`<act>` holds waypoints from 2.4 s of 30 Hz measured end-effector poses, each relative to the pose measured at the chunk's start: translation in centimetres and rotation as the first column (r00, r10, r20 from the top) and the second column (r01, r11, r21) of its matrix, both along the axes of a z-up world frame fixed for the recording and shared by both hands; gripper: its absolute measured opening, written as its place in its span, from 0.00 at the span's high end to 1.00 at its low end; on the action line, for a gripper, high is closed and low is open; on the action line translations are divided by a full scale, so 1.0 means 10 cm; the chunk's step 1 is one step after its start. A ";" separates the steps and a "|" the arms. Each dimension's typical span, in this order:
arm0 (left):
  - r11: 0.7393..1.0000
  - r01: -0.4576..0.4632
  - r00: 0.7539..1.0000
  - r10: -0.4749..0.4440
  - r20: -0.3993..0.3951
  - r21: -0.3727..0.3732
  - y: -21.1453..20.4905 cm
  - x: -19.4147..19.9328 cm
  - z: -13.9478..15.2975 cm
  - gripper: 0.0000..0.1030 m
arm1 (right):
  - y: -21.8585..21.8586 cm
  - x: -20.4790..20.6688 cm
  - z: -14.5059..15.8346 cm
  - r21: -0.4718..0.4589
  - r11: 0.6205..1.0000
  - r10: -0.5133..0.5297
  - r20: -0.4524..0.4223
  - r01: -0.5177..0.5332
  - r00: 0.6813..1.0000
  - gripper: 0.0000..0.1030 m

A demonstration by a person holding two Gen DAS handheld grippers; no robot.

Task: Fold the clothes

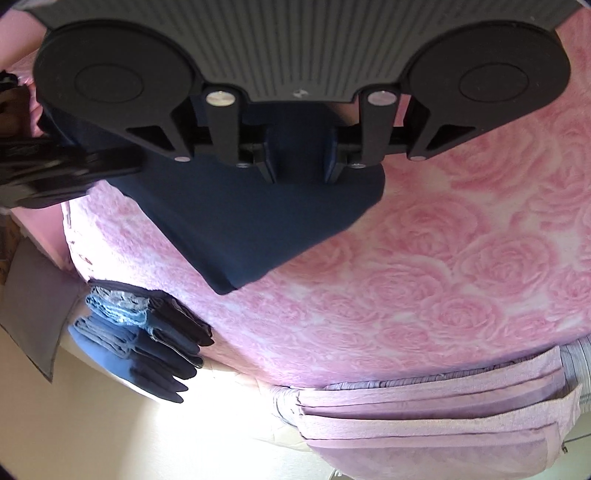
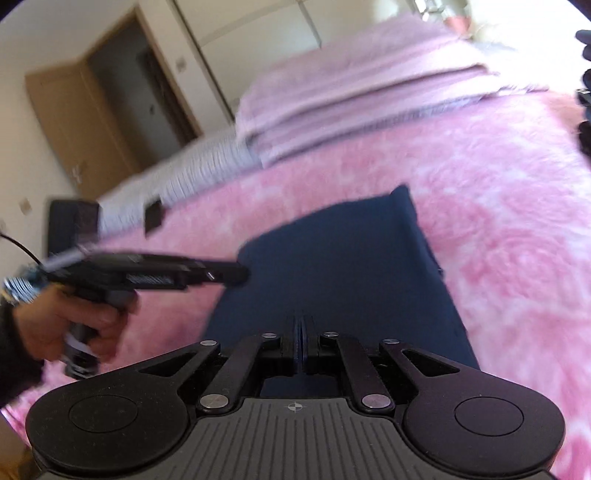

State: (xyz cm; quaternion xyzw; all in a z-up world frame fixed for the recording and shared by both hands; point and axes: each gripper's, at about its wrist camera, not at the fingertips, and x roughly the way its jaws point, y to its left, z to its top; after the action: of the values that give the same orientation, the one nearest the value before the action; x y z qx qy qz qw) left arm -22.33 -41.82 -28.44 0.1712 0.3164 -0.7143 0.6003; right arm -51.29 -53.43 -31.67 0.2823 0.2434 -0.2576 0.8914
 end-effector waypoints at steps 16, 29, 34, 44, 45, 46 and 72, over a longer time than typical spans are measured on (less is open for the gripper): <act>1.000 0.000 0.976 0.005 0.216 -0.025 0.04 -0.22 0.22 0.71 | 0.10 -0.93 -0.01 -0.029 0.974 -0.225 -0.054 0.223 0.973 0.16; 0.947 0.302 0.812 -0.196 0.550 -0.107 1.87 -1.35 0.34 0.50 | 1.06 -1.79 -0.23 0.246 0.921 -0.335 0.109 0.302 0.936 0.12; 0.927 0.359 0.775 -0.229 0.589 -0.112 2.09 -1.89 0.20 0.43 | 0.99 -1.83 -0.43 0.376 0.890 -0.364 0.248 0.257 0.898 0.36; 0.878 0.479 0.554 -0.278 0.785 -0.027 1.92 -2.88 -0.30 0.34 | 0.76 -1.95 -0.48 0.499 0.833 -0.446 0.349 0.239 0.824 0.97; 0.879 0.476 0.527 -0.269 0.806 -0.017 1.88 -2.96 -0.36 0.34 | 0.75 -1.96 -0.42 0.500 0.835 -0.444 0.368 0.228 0.817 0.97; 0.881 0.473 0.500 -0.263 0.825 -0.006 1.84 -3.03 -0.41 0.34 | 0.74 -1.97 -0.36 0.503 0.837 -0.442 0.387 0.216 0.809 0.97; 0.948 0.274 0.654 -0.058 0.755 -0.164 1.66 -2.09 0.64 0.90 | 0.63 -1.37 0.04 -0.567 0.793 0.237 -0.049 -0.223 0.970 0.03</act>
State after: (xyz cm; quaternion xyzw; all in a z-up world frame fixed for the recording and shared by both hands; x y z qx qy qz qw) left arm -43.25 -25.25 -22.07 0.3932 -0.0698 -0.6706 0.6252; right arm -64.98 -47.15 -31.23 -0.0245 0.1773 -0.2046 0.9623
